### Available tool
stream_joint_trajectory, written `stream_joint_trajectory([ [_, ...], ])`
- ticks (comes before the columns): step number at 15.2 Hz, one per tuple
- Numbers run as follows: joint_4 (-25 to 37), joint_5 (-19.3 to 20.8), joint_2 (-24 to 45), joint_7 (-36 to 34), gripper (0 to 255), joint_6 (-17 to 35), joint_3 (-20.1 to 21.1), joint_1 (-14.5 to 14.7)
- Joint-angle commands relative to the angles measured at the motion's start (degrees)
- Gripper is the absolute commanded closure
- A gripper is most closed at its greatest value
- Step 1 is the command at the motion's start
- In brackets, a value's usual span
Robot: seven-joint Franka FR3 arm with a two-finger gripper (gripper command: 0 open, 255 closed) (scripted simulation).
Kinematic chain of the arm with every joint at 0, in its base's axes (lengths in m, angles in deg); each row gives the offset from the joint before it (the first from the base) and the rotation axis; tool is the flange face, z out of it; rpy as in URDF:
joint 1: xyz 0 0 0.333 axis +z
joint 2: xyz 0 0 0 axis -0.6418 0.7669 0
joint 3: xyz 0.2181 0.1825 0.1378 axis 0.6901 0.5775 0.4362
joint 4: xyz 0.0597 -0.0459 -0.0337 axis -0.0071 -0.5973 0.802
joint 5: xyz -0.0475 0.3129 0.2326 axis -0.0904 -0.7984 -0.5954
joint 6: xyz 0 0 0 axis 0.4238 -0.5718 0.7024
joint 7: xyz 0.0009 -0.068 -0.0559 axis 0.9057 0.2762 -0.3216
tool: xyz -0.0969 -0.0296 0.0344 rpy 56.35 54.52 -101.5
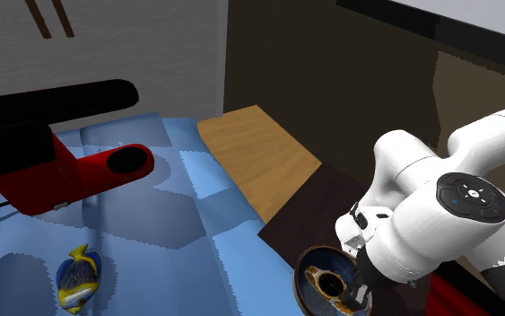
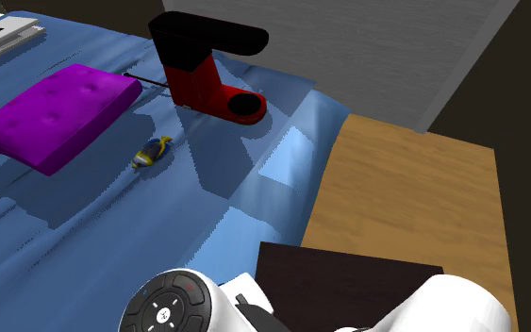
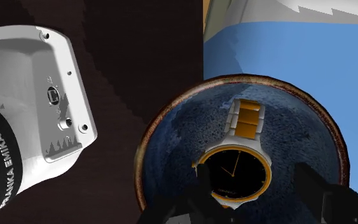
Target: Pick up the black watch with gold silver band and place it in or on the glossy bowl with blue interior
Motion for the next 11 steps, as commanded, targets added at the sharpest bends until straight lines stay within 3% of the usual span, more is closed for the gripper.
stream_joint_trajectory([
  [1, -0.51, -3.83, 2.06, 0.2, 0, 0.47, -0.77, 1.16],
  [8, -2.41, -9.44, 8.68, 1.6, 0, 8.85, 4.76, 1.27],
  [11, -2.51, -9.92, 9.33, 1.75, 0, 9.6, 5.25, 1.21],
])
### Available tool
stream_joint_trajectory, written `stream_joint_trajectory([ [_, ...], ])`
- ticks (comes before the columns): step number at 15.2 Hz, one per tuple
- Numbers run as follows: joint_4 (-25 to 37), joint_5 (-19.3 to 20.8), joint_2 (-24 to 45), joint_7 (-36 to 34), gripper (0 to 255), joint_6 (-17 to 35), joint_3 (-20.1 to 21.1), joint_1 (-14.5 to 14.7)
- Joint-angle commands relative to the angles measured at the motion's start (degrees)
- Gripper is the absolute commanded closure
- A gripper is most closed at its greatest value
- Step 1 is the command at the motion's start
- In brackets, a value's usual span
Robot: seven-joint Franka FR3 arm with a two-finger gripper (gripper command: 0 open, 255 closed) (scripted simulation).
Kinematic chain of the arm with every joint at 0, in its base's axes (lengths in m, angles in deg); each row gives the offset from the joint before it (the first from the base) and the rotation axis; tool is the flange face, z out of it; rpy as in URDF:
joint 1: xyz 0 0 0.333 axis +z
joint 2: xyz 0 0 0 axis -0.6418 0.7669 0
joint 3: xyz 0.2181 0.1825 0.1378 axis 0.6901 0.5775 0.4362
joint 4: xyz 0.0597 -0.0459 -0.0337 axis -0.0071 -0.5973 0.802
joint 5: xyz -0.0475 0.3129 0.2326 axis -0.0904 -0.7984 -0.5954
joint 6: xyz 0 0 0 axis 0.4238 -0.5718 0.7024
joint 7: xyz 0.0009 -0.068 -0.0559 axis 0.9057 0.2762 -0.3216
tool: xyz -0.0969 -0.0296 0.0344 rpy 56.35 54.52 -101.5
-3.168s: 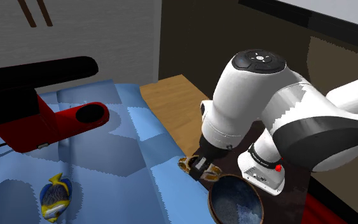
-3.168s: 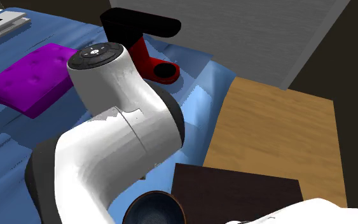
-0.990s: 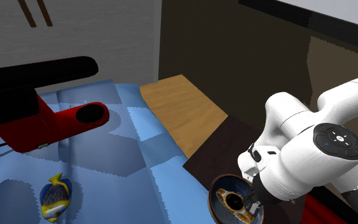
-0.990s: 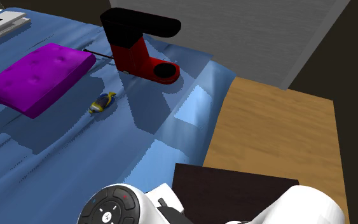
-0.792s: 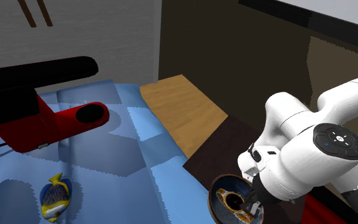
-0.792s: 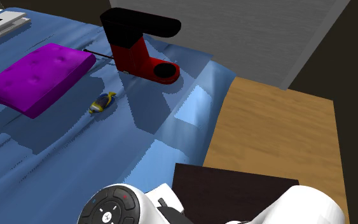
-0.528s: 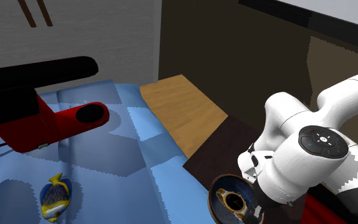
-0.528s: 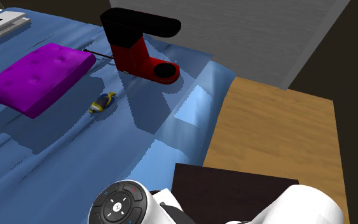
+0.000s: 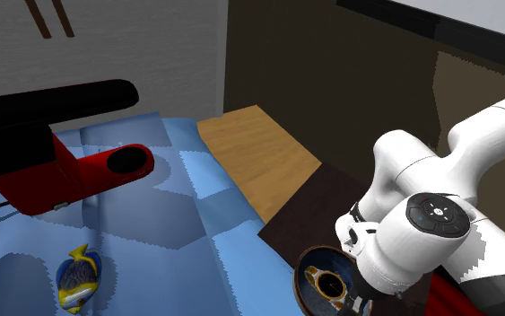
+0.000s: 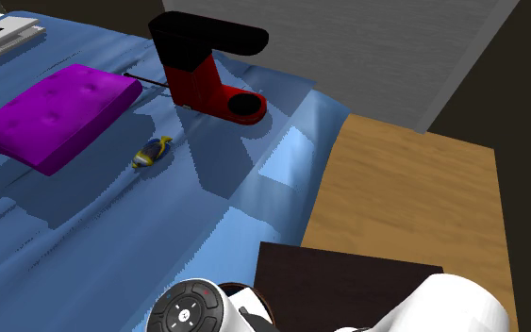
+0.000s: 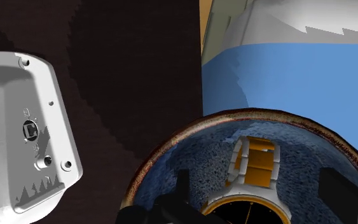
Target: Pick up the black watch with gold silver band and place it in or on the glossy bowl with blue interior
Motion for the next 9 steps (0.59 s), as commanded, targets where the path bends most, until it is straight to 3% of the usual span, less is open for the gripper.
stream_joint_trajectory([
  [1, -0.05, -0.15, 0.19, 0.08, 0, 0.25, 0.13, -0.02],
  [5, -0.05, -0.14, 0.18, 0.07, 0, 0.23, 0.13, -0.02],
  [6, -0.05, -0.14, 0.18, 0.07, 255, 0.23, 0.13, -0.02],
  [9, -0.06, -0.14, 0.18, 0.07, 255, 0.24, 0.13, -0.02],
])
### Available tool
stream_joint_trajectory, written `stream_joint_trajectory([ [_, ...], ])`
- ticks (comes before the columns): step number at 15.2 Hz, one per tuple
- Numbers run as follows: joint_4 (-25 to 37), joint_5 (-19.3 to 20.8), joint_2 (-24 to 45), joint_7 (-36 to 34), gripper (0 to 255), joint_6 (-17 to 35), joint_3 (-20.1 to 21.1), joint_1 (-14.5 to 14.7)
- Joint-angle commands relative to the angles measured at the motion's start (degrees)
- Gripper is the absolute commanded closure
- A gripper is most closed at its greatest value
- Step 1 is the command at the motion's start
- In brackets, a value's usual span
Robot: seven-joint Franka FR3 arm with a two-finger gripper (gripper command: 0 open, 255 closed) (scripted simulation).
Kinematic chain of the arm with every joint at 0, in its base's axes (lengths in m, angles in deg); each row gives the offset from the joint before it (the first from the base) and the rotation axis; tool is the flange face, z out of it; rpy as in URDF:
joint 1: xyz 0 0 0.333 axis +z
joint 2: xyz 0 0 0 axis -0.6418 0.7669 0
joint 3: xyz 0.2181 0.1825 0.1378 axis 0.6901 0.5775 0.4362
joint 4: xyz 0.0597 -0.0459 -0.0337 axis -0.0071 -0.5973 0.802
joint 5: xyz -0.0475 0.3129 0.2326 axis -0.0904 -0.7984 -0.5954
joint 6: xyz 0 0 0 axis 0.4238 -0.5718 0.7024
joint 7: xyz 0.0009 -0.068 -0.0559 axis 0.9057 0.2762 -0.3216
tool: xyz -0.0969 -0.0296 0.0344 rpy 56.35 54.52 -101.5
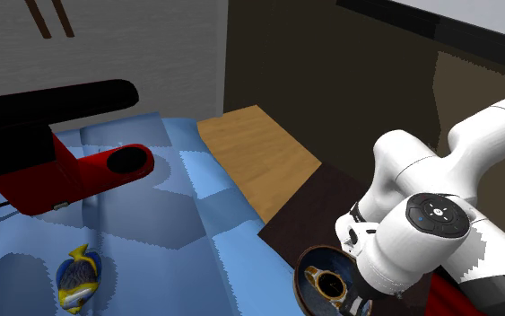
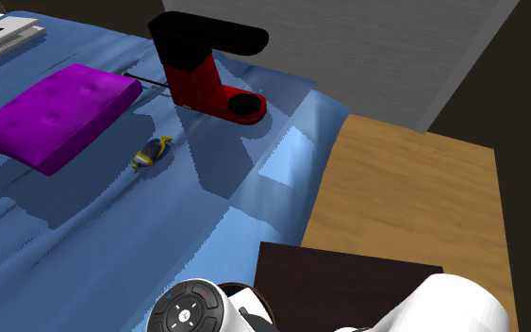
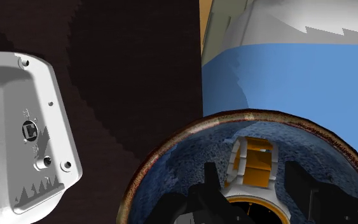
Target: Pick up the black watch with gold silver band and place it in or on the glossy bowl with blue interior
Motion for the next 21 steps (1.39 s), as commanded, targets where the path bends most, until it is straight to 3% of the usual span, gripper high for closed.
stream_joint_trajectory([
  [1, -0.05, 0.01, -0.01, 0.0, 255, 0.04, 0.01, 0.0],
  [6, -0.03, 0.0, 0.05, 0.03, 255, 0.08, 0.03, -0.05],
  [21, 5.29, 10.73, -12.02, -3.66, 255, -16.73, -10.43, -0.14],
])
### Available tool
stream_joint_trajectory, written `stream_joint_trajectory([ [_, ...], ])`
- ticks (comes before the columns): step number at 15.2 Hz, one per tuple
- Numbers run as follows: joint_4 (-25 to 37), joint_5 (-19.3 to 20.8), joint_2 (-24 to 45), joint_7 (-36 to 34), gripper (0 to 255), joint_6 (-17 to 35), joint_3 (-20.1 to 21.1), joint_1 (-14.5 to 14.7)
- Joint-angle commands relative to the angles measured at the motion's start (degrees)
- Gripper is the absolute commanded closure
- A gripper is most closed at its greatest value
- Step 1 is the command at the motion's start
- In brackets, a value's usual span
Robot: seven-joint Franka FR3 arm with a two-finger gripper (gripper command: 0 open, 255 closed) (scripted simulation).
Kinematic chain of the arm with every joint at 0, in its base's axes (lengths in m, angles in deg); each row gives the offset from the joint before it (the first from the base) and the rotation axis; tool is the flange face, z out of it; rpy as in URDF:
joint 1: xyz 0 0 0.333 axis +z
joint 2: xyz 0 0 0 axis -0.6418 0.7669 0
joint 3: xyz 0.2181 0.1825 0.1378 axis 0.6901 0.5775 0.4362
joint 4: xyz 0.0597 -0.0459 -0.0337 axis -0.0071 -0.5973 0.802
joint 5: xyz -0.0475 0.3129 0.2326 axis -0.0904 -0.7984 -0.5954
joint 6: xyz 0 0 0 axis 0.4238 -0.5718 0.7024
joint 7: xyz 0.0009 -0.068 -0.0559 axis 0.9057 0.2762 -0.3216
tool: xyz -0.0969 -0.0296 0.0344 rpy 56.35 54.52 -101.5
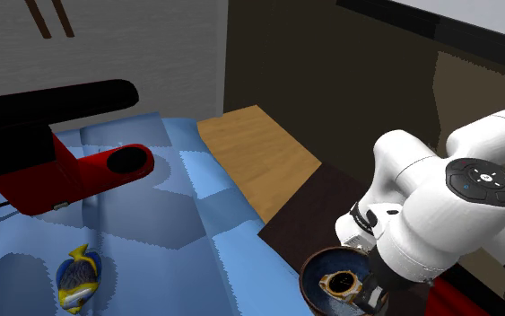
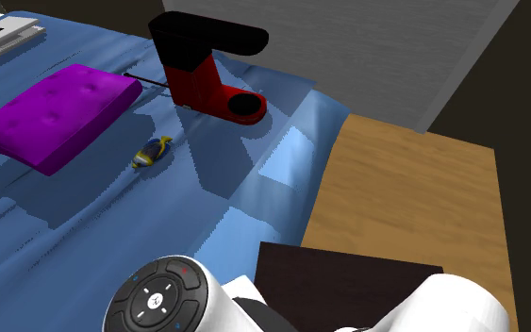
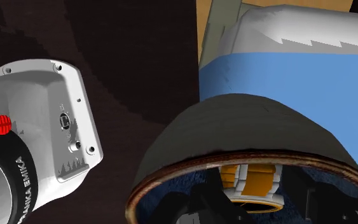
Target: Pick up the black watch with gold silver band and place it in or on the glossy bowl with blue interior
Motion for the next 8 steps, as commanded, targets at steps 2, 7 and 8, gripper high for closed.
stream_joint_trajectory([
  [2, 1.39, 1.95, -1.77, -0.51, 255, -3.07, -1.99, -0.23],
  [7, 4.2, 4.73, -3.39, -1.2, 255, -7.33, -4.71, -0.95],
  [8, 4.8, 5.25, -3.62, -1.33, 255, -8.13, -5.22, -1.1],
])
